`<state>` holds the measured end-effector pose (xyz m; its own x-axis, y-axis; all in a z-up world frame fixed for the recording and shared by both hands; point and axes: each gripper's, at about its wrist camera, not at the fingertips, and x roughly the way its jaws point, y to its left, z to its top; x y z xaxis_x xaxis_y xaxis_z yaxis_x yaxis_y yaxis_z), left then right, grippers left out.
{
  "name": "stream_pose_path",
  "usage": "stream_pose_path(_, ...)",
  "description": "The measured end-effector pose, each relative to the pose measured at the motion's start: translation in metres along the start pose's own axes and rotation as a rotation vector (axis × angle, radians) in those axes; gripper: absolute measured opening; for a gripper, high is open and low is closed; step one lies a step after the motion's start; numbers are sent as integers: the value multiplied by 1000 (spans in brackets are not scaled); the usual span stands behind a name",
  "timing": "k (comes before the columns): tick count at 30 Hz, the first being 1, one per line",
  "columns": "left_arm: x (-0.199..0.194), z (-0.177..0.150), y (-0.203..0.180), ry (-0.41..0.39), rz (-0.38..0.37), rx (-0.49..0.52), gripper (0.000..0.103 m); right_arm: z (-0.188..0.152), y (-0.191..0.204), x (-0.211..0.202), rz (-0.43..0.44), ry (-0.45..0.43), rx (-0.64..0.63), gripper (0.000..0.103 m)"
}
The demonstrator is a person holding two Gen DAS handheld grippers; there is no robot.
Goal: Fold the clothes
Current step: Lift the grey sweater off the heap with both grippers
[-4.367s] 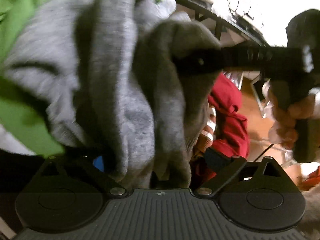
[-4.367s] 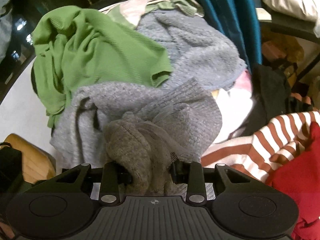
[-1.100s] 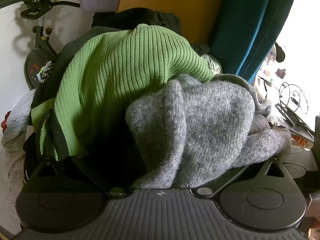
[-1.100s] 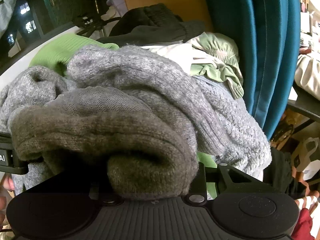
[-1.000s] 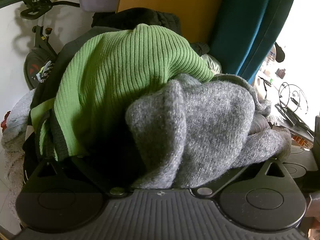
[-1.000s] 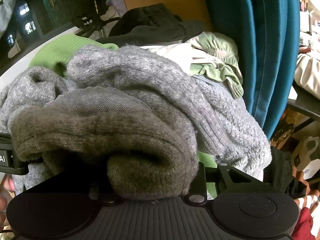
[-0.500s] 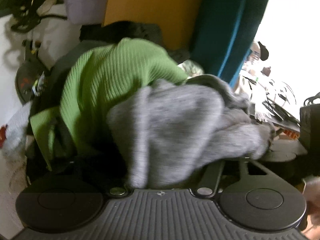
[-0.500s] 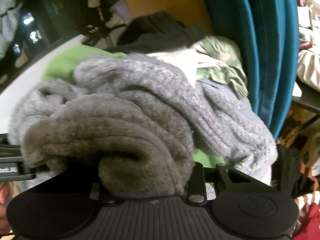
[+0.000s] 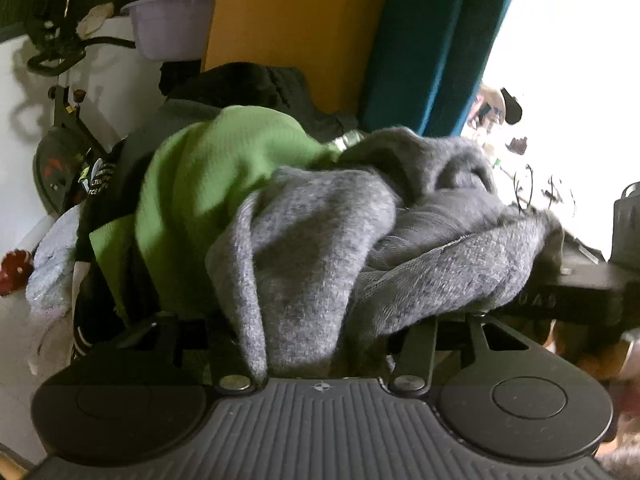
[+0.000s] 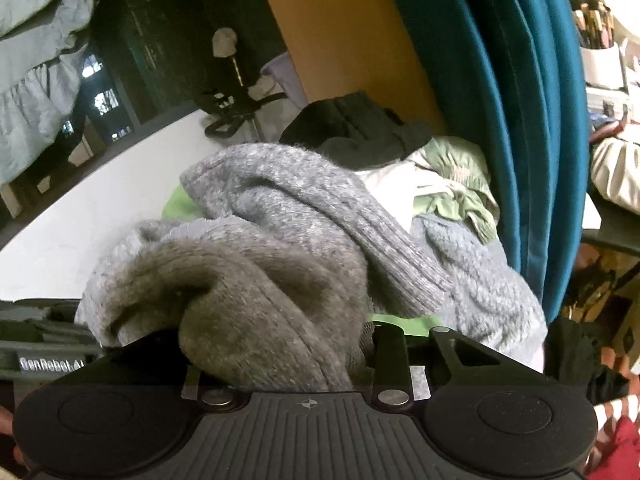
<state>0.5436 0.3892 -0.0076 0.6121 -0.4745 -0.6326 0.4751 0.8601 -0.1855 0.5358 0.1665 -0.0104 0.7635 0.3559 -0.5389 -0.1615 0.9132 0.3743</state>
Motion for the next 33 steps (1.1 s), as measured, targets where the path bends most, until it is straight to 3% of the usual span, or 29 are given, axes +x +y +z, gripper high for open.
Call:
stream_pose_path(3, -5, -9, -12, -7, 49, 68, 51, -8, -1, -2, 14, 11, 24, 29)
stream_pose_path(5, -7, -12, -15, -10, 43, 75, 50, -10, -1, -2, 24, 13, 31, 29)
stream_pose_path(11, -18, -18, -17, -33, 19, 4, 38, -11, 3, -12, 57, -12, -6, 29)
stream_pose_path(18, -35, -11, -30, -75, 42, -69, 36, -8, 10, -43, 73, -77, -96, 29)
stream_pose_path(33, -45, -9, -132, -102, 58, -17, 37, -16, -37, -140, 33, -166, -96, 29)
